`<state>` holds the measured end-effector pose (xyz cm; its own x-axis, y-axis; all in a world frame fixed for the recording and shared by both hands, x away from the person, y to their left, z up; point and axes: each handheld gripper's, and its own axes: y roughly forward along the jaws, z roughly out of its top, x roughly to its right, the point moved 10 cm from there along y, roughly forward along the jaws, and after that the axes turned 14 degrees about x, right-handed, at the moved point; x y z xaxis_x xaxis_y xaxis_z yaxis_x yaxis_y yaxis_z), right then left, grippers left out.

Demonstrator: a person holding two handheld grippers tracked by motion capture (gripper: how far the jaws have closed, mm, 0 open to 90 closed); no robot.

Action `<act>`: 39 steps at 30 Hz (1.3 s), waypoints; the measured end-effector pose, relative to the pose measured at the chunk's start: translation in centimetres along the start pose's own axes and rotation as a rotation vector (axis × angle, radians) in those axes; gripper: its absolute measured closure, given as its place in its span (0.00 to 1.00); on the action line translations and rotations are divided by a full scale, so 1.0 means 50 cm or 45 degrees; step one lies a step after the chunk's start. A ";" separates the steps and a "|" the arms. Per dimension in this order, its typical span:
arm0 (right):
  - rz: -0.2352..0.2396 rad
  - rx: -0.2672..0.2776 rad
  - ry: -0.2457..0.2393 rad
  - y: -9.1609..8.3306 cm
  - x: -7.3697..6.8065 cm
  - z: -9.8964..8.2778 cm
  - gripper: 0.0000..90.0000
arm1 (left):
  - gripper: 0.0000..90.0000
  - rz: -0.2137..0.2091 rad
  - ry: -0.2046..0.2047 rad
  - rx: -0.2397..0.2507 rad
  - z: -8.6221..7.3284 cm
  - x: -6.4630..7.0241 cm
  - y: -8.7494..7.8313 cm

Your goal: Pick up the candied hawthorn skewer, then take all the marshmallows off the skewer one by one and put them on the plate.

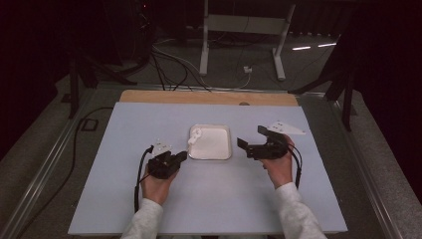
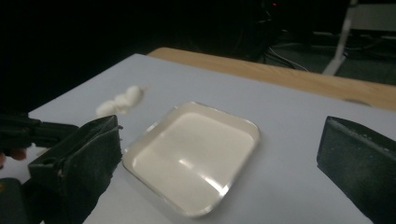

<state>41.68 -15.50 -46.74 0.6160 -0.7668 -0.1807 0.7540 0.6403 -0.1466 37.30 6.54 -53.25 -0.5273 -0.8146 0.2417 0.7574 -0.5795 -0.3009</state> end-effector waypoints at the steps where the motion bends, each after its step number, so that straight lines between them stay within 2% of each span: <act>1: 0.012 0.001 -0.004 0.008 -0.007 0.004 0.00 | 1.00 -0.004 0.002 0.001 0.001 0.001 -0.001; 3: 0.025 -0.010 -0.019 0.026 -0.019 0.009 0.00 | 1.00 -0.005 0.009 0.008 0.003 0.002 -0.003; 10: 0.068 -0.066 -0.007 0.076 -0.053 0.007 0.00 | 1.00 -0.017 0.014 0.028 0.009 0.007 -0.003; 11: 0.086 -0.068 0.013 0.091 -0.063 0.008 0.00 | 1.00 -0.019 0.015 0.030 0.010 0.008 -0.004; 13: 0.095 -0.071 0.027 0.097 -0.066 0.009 0.00 | 1.00 -0.022 0.018 0.032 0.010 0.009 -0.004; 14: 0.112 -0.070 0.060 0.111 -0.073 0.010 0.00 | 1.00 -0.022 0.021 0.036 0.011 0.010 -0.004; 23: 0.156 -0.079 0.151 0.148 -0.090 0.002 0.00 | 1.00 -0.049 0.038 0.053 0.016 0.025 -0.005; 24: 0.162 -0.093 0.190 0.154 -0.091 -0.004 0.00 | 1.00 -0.051 0.042 0.052 0.015 0.027 -0.005; 26: 0.163 -0.099 0.211 0.156 -0.091 -0.007 0.00 | 1.00 -0.060 0.053 0.052 0.013 0.031 -0.004; 27: 0.176 -0.114 0.253 0.161 -0.093 -0.013 0.00 | 1.00 -0.063 0.055 0.051 0.013 0.033 -0.004; 29: 0.179 -0.125 0.274 0.163 -0.094 -0.016 0.00 | 1.00 -0.066 0.053 0.057 0.014 0.036 -0.004; 30: 0.190 -0.152 0.312 0.166 -0.098 -0.021 0.06 | 1.00 -0.069 0.056 0.063 0.015 0.038 -0.004; 32: 0.188 -0.161 0.321 0.167 -0.100 -0.023 0.10 | 1.00 -0.072 0.056 0.066 0.017 0.039 -0.005; 35: 0.176 -0.167 0.301 0.169 -0.105 -0.025 0.28 | 1.00 -0.078 0.057 0.070 0.017 0.040 -0.005; 36: 0.176 -0.167 0.301 0.169 -0.105 -0.025 0.28 | 1.00 -0.078 0.055 0.071 0.017 0.041 -0.005; 38: 0.191 -0.184 0.334 0.169 -0.109 -0.027 0.38 | 1.00 -0.084 0.055 0.074 0.016 0.043 -0.005; 39: 0.211 -0.205 0.366 0.171 -0.113 -0.032 0.51 | 1.00 -0.087 0.058 0.077 0.016 0.044 -0.004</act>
<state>44.28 -5.64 -48.53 0.6202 -0.6228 -0.4770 0.5901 0.7710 -0.2395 36.29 4.89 -51.89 -0.5944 -0.7744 0.2167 0.7403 -0.6322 -0.2287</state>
